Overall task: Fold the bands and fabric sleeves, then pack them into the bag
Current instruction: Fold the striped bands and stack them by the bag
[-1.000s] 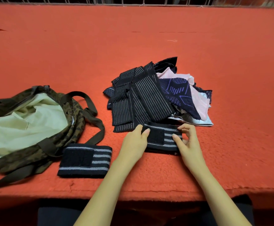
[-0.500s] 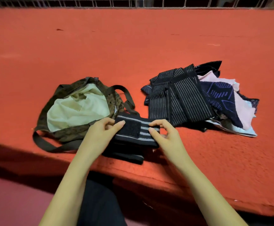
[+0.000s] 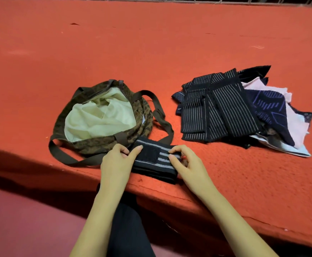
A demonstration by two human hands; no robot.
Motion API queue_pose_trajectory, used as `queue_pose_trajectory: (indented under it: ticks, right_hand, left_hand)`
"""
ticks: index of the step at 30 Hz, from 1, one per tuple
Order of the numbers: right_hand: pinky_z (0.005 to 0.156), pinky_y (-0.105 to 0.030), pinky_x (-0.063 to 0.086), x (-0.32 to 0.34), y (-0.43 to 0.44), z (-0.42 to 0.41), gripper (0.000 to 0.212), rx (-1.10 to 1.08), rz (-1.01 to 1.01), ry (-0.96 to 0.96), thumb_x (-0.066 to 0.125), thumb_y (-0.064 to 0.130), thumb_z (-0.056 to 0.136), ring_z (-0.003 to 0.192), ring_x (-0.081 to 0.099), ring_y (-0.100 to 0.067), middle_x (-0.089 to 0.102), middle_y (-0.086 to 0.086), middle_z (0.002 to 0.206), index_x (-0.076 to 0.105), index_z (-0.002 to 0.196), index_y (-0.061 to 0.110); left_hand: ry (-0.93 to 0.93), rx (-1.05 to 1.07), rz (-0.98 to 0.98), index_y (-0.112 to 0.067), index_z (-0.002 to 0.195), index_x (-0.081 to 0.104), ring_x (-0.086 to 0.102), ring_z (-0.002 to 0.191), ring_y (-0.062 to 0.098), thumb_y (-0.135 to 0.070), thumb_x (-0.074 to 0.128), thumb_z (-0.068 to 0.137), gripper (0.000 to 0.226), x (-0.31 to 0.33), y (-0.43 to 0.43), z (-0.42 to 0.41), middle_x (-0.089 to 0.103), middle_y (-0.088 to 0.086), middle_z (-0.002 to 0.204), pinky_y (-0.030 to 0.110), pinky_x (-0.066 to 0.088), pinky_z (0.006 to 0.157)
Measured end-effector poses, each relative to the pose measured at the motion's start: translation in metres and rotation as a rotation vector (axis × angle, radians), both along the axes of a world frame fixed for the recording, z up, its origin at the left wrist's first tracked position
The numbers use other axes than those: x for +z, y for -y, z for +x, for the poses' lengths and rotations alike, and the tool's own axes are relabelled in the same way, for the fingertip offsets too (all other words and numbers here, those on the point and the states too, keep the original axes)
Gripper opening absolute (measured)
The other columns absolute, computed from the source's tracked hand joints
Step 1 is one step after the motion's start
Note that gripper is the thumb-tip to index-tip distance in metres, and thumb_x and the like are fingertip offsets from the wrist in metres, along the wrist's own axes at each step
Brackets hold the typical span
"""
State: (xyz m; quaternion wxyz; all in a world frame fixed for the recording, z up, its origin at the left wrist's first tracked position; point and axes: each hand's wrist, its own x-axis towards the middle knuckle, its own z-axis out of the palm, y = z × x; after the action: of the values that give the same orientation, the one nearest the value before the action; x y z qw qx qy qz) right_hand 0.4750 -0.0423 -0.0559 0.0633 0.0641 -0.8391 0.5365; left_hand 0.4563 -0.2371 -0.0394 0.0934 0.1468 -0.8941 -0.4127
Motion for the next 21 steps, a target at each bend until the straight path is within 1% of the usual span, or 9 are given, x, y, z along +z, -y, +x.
queue_pose_trajectory:
  ticks: [3,5,8,10,13,14,17,19,21]
  right_hand:
    - [0.061,-0.021,0.033,-0.001,-0.003,0.002,0.008,0.004,-0.023,0.02,0.062,0.021,0.089,0.06,0.041,-0.002,0.05,0.013,0.068,0.063,0.091,0.028]
    - [0.061,-0.023,0.034,-0.003,-0.005,0.004,0.009,0.008,-0.033,0.047,0.063,0.023,0.088,0.06,0.039,-0.004,0.047,0.004,0.065,0.066,0.091,0.031]
    - [0.06,-0.021,0.033,-0.006,-0.005,0.004,0.01,0.0,-0.032,0.065,0.066,0.024,0.086,0.058,0.039,-0.003,0.043,0.005,0.061,0.068,0.092,0.031]
    - [0.058,-0.019,0.032,-0.005,-0.005,0.003,0.01,0.007,-0.012,0.076,0.068,0.024,0.085,0.057,0.039,-0.002,0.042,0.006,0.06,0.067,0.091,0.031]
    - [0.056,-0.018,0.031,-0.002,-0.007,0.001,0.009,0.028,0.023,0.092,0.068,0.025,0.084,0.055,0.038,-0.002,0.043,0.005,0.059,0.066,0.091,0.031]
    - [0.056,-0.017,0.032,-0.001,-0.007,0.001,0.009,0.039,0.037,0.096,0.068,0.027,0.084,0.055,0.038,-0.002,0.043,0.005,0.059,0.066,0.092,0.031]
    - [0.056,-0.015,0.033,0.007,-0.013,-0.002,0.01,0.096,0.096,0.107,0.067,0.029,0.085,0.054,0.041,-0.001,0.045,0.008,0.059,0.066,0.095,0.032]
    - [0.056,-0.014,0.033,0.017,-0.023,-0.012,0.012,0.126,0.106,0.098,0.067,0.027,0.086,0.054,0.043,0.0,0.046,0.011,0.057,0.068,0.098,0.029]
    - [0.059,-0.015,0.035,0.032,-0.038,-0.027,0.012,0.131,0.095,0.077,0.066,0.026,0.087,0.056,0.046,0.0,0.051,0.013,0.06,0.068,0.099,0.026]
  left_hand:
    - [-0.002,-0.012,0.015,-0.015,0.081,0.066,0.056,0.079,0.013,-0.053,0.063,0.082,0.037,-0.004,0.001,0.0,0.064,-0.006,0.075,0.027,0.035,0.07]
    - [-0.021,-0.027,0.025,-0.015,0.075,0.066,0.056,0.076,0.014,-0.05,0.062,0.083,0.037,-0.007,0.001,0.001,0.064,-0.002,0.073,0.028,0.034,0.067]
    - [-0.058,-0.028,-0.01,-0.012,0.071,0.061,0.054,0.073,0.016,-0.046,0.06,0.086,0.037,-0.012,-0.002,0.0,0.06,0.002,0.073,0.028,0.031,0.063]
    - [-0.062,-0.012,-0.103,-0.009,0.076,0.06,0.053,0.079,0.021,-0.044,0.058,0.089,0.037,-0.014,-0.007,-0.001,0.058,0.005,0.078,0.03,0.032,0.067]
    - [-0.121,0.008,-0.264,-0.003,0.092,0.061,0.051,0.088,0.032,-0.036,0.059,0.09,0.033,-0.015,-0.017,0.001,0.055,0.013,0.088,0.037,0.037,0.08]
    - [-0.175,0.003,-0.311,-0.001,0.097,0.059,0.052,0.085,0.034,-0.031,0.063,0.088,0.031,-0.015,-0.02,0.003,0.054,0.016,0.089,0.04,0.04,0.08]
    - [-0.274,-0.024,-0.463,0.001,0.108,0.056,0.053,0.077,0.036,-0.014,0.074,0.078,0.038,-0.009,-0.026,0.007,0.052,0.019,0.091,0.044,0.047,0.068]
    - [-0.311,-0.092,-0.535,-0.001,0.104,0.058,0.051,0.076,0.035,-0.007,0.077,0.074,0.037,-0.001,-0.026,0.001,0.054,0.016,0.088,0.044,0.047,0.065]
    - [-0.327,-0.202,-0.536,-0.004,0.099,0.059,0.052,0.081,0.033,-0.007,0.073,0.078,0.026,0.014,-0.029,-0.011,0.056,0.013,0.088,0.043,0.045,0.07]
